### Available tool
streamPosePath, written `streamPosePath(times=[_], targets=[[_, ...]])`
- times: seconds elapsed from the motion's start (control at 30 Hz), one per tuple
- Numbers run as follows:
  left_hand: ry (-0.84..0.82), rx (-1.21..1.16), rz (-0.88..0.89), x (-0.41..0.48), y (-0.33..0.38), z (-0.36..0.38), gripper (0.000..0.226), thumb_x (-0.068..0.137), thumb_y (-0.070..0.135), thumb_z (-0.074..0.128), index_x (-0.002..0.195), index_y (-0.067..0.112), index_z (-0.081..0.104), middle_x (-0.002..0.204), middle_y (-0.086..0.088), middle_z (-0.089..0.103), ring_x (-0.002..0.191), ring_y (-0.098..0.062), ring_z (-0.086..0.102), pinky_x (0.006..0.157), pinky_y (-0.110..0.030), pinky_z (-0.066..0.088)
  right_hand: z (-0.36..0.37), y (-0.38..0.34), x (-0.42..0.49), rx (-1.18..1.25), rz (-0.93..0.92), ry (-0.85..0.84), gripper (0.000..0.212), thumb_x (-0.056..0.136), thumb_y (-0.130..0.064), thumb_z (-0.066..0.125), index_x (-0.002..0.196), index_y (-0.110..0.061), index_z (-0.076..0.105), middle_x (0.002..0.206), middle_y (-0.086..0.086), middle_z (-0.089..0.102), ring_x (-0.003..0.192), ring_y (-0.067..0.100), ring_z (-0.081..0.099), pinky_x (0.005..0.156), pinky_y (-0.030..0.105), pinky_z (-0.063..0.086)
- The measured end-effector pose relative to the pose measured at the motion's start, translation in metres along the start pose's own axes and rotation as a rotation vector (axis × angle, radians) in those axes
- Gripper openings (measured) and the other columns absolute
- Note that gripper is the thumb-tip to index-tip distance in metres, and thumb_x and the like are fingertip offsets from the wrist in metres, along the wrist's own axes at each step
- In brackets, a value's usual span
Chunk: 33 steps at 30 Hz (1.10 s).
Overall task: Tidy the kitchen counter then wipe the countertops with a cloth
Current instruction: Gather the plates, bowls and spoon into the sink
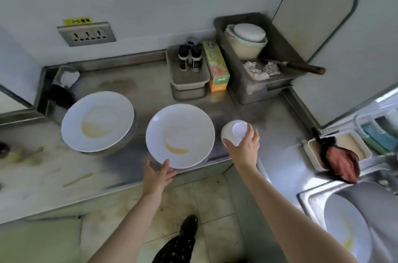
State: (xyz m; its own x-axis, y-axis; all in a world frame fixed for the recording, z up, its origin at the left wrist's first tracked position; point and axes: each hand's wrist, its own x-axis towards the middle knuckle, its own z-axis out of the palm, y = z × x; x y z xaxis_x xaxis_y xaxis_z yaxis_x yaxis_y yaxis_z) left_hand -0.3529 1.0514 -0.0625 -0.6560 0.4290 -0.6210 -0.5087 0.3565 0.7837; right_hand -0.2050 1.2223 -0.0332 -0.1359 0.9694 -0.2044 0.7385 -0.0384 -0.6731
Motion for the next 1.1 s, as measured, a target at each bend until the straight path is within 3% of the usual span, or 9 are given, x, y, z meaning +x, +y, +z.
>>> streamPosePath(times=[0.13,0.27,0.4,0.47,0.6,0.73,0.83,1.0,1.1], targets=[[-0.045,-0.014,-0.039,0.016,-0.006,-0.005,0.059,0.083,0.027,0.065,0.133,0.009,0.039,0.098,-0.012,0.067,0.084,-0.024,0.069,0.064,-0.028,0.054,0.008,0.007,0.02,-0.096,0.08,-0.092,0.1,0.075,-0.039,0.073,0.147,-0.024,0.005,0.156,0.01,0.002,0.14,0.036,0.014,0.107,0.047,0.028],[-0.069,-0.075,-0.058,0.027,-0.006,-0.006,0.058,0.084,0.023,0.066,0.134,0.013,0.04,0.107,-0.007,0.066,0.087,-0.026,0.069,0.067,-0.028,0.057,0.013,0.014,0.033,-0.165,0.07,-0.121,0.099,0.076,-0.038,0.072,0.146,-0.028,0.003,0.155,0.009,0.004,0.137,0.037,0.017,0.103,0.051,0.034],[-0.032,-0.095,-0.059,0.032,-0.006,-0.005,0.049,0.089,0.008,0.058,0.133,0.011,0.038,0.113,-0.013,0.061,0.069,-0.018,0.068,0.061,-0.027,0.055,0.014,0.016,0.036,-0.163,0.059,-0.082,0.09,0.075,-0.035,0.074,0.143,-0.03,0.016,0.149,0.006,0.018,0.129,0.036,0.029,0.095,0.047,0.041],[-0.021,-0.101,-0.056,0.031,-0.005,-0.003,0.044,0.09,0.002,0.054,0.131,0.01,0.038,0.115,-0.014,0.057,0.059,-0.012,0.064,0.059,-0.026,0.055,0.012,0.017,0.032,-0.069,0.092,-0.062,0.087,0.072,-0.033,0.075,0.141,-0.03,0.021,0.147,0.004,0.022,0.127,0.034,0.031,0.096,0.045,0.039],[-0.078,-0.092,-0.02,0.023,0.003,-0.002,0.04,0.09,0.001,0.054,0.126,0.01,0.041,0.119,-0.01,0.055,0.073,-0.019,0.059,0.067,-0.029,0.052,-0.004,0.028,0.02,0.308,0.189,0.003,0.092,0.067,-0.038,0.079,0.139,-0.024,0.024,0.139,0.003,0.03,0.122,0.025,0.041,0.099,0.043,0.041],[-0.172,-0.054,0.036,0.006,0.013,0.009,0.034,0.089,0.002,0.055,0.118,0.016,0.043,0.114,-0.01,0.056,0.08,-0.023,0.059,0.068,-0.031,0.05,-0.037,0.046,0.0,0.618,0.268,-0.006,0.077,0.064,-0.047,0.075,0.121,-0.028,0.027,0.13,0.005,0.039,0.109,0.018,0.053,0.086,0.033,0.052],[-0.276,-0.003,0.081,-0.011,0.018,0.029,0.038,0.089,0.005,0.057,0.123,0.016,0.042,0.111,-0.007,0.059,0.086,-0.027,0.06,0.07,-0.032,0.05,-0.066,0.067,-0.017,0.682,0.266,0.083,0.063,0.078,-0.028,0.075,0.121,-0.022,0.03,0.126,0.005,0.041,0.101,0.016,0.054,0.063,0.015,0.05],[-0.448,0.104,0.084,-0.04,0.013,0.083,0.036,0.089,0.005,0.057,0.118,0.02,0.043,0.107,-0.004,0.06,0.088,-0.024,0.061,0.07,-0.032,0.051,-0.125,0.119,-0.054,0.641,0.269,0.315,0.085,0.068,-0.038,0.081,0.133,-0.02,0.029,0.129,0.0,0.041,0.111,0.021,0.051,0.083,0.033,0.054],[-0.572,0.204,0.074,-0.06,-0.004,0.121,0.034,0.089,0.005,0.057,0.117,0.02,0.044,0.107,-0.005,0.06,0.088,-0.024,0.062,0.069,-0.031,0.053,-0.16,0.16,-0.083,0.565,0.351,0.422,0.093,0.062,-0.049,0.081,0.135,-0.019,0.032,0.13,0.0,0.043,0.114,0.018,0.05,0.087,0.028,0.05]])
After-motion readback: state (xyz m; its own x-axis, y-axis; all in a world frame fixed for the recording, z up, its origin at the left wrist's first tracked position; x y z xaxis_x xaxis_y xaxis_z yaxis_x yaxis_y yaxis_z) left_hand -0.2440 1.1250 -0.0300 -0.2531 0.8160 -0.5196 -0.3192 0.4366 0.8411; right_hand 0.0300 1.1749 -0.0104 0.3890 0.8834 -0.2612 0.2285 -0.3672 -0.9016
